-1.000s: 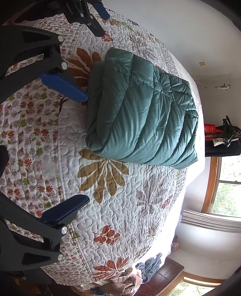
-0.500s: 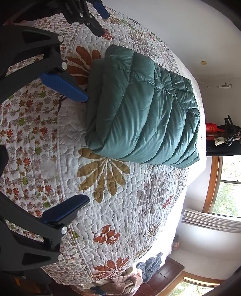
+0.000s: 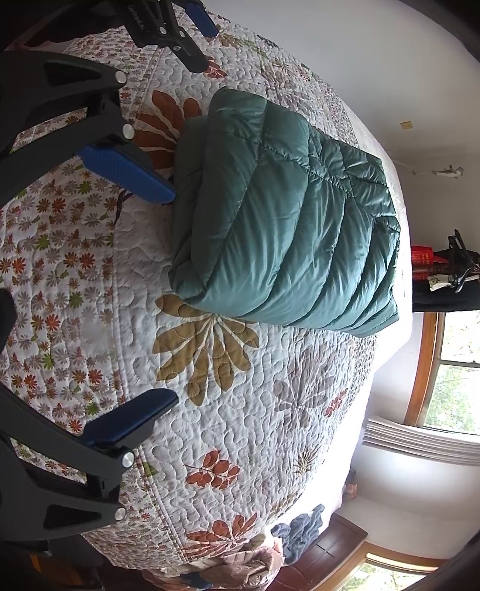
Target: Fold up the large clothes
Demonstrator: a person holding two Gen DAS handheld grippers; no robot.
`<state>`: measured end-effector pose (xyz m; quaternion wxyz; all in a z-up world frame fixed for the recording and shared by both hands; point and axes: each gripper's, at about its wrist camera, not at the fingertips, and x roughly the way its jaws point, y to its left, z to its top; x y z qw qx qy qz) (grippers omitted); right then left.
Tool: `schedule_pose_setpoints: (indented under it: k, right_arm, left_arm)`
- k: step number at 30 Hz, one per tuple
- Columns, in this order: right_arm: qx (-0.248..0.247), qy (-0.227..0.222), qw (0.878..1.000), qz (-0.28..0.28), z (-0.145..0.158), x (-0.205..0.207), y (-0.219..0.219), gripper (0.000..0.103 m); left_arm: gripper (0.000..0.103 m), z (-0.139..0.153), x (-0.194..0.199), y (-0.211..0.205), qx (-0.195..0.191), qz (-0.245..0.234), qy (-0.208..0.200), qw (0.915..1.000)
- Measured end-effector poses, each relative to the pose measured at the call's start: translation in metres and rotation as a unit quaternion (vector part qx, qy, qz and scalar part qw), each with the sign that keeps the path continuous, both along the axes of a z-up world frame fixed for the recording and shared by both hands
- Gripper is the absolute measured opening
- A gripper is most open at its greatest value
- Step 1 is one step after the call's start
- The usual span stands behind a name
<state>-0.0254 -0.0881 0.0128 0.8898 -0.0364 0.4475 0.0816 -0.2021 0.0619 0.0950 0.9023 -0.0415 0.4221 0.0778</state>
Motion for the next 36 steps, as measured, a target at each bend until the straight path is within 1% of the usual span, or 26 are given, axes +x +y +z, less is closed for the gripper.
schedule_pose_setpoints:
  k: [29,36]
  right_arm:
    - [-0.003,0.002,1.0,0.005,-0.0012,0.0047,0.0001,0.1]
    - [0.008,0.001,1.0,0.008,-0.0018,0.0064,-0.0017,0.1]
  left_arm:
    - [0.099,-0.0006,0.0011,-0.0005,0.002,0.0,0.0,1.0]
    - [0.099,-0.0014,0.0014,-0.0004,0.002,0.001,0.0,1.0]
